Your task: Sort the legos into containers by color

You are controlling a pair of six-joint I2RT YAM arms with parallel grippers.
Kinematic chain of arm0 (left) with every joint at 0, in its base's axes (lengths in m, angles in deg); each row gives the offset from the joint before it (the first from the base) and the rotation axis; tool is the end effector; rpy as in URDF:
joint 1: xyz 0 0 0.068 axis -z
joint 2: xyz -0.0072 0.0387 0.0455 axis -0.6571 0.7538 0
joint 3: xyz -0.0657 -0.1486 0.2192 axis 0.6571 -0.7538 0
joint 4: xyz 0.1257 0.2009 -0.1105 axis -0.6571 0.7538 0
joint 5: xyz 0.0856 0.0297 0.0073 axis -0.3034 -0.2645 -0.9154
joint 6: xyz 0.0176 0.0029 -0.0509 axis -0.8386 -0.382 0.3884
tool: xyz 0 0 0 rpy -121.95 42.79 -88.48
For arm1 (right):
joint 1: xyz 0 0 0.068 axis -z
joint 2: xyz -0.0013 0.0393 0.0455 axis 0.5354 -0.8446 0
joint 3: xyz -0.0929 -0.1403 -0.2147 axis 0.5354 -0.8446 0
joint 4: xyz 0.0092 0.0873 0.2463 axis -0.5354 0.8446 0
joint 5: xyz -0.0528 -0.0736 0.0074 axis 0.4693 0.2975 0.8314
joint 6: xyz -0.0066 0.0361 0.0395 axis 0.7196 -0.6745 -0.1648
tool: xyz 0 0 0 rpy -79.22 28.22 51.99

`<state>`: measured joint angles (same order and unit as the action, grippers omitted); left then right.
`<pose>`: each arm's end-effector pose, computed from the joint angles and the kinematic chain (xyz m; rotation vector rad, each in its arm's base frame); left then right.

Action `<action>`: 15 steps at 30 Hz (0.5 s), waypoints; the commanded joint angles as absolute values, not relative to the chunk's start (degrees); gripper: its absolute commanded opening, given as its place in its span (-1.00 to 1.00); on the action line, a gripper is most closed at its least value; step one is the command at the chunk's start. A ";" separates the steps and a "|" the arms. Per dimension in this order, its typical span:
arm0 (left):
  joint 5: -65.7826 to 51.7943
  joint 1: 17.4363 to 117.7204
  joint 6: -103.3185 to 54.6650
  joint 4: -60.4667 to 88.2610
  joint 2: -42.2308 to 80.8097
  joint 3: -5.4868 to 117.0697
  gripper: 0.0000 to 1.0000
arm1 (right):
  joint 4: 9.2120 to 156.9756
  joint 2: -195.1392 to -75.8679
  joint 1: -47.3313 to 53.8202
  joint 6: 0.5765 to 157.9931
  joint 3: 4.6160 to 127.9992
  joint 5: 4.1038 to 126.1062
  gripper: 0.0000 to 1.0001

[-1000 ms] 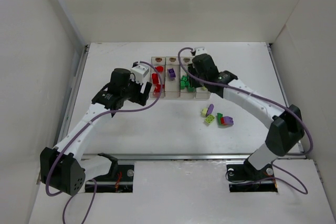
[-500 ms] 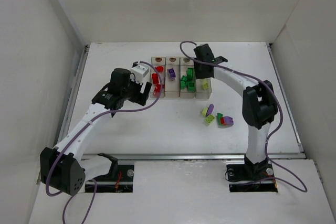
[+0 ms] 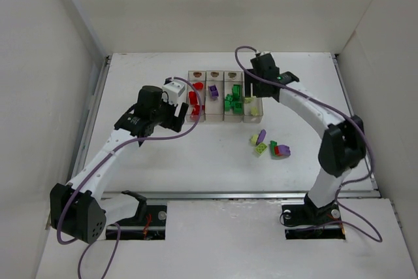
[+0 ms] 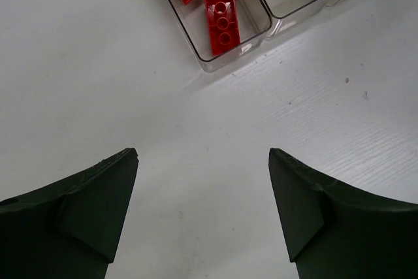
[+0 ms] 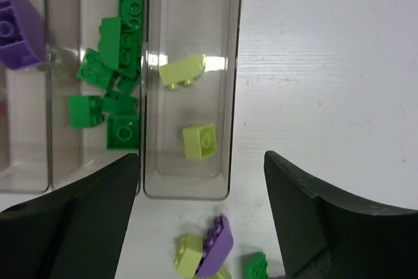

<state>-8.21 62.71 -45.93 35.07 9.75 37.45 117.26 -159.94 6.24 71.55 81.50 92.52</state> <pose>0.2381 -0.0991 0.3056 0.6486 2.0177 -0.2507 0.3758 0.1710 0.2822 -0.0871 2.3676 -0.0830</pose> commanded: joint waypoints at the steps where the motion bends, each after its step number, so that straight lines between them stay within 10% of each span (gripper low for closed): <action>1: -8.66 62.35 -46.28 33.58 7.96 36.53 0.58 | 117.84 -148.67 4.25 67.12 73.00 93.14 0.63; 9: -7.43 62.35 -46.28 33.58 8.57 36.53 0.58 | 119.49 -142.75 -3.13 58.70 57.74 86.98 -0.03; 15: -6.91 62.35 -46.28 33.58 8.57 36.53 0.58 | 121.78 -140.83 -3.66 50.16 52.65 84.96 0.42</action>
